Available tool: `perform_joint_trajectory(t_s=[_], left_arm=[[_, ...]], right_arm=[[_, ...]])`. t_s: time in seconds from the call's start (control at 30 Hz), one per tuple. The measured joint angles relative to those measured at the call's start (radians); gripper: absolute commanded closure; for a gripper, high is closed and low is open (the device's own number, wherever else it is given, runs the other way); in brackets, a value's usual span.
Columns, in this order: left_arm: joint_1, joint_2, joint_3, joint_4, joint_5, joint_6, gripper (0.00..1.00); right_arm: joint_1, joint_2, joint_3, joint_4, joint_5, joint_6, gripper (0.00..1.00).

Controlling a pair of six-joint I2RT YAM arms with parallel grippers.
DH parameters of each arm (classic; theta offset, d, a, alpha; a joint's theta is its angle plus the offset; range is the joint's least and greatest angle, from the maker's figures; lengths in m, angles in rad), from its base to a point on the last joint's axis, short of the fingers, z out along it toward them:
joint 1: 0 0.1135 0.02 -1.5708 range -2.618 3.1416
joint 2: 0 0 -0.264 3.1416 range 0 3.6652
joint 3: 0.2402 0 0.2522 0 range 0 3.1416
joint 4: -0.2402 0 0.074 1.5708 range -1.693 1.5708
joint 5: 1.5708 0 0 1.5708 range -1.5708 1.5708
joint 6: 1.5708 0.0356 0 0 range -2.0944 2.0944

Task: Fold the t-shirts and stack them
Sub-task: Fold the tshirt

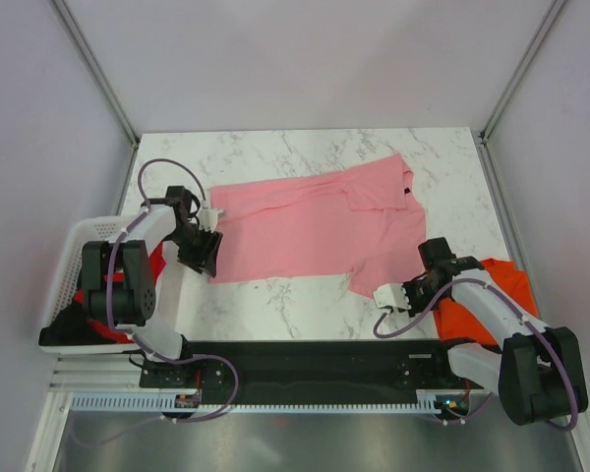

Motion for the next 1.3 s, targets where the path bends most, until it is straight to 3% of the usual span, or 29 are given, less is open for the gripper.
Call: perform_joint_trajectory(t_s=[0.43, 0.8, 0.9, 0.93, 1.07, 1.3], left_arm=[[0.0, 0.061, -0.041, 0.014, 0.015, 0.0, 0.55], [-0.062, 0.08, -0.04, 0.011, -0.021, -0.007, 0.58], [-0.068, 0.09, -0.033, 0.011, -0.033, -0.01, 0.68], [-0.068, 0.094, -0.031, 0.011, -0.037, -0.011, 0.77], [-0.068, 0.097, -0.029, 0.02, -0.05, -0.015, 0.95], [-0.072, 0.087, -0.032, 0.033, -0.019, -0.015, 0.98]], right_arm=[[0.0, 0.016, 0.008, 0.005, 0.003, 0.027, 1.0], [0.0, 0.008, 0.008, 0.009, 0.003, 0.046, 0.99], [0.0, 0.0, 0.008, 0.011, 0.003, 0.051, 1.0], [0.0, -0.002, 0.008, 0.013, 0.003, 0.054, 0.99], [0.0, -0.008, 0.008, 0.023, 0.003, 0.082, 1.0], [-0.007, -0.006, 0.048, 0.082, 0.026, 0.254, 1.0]])
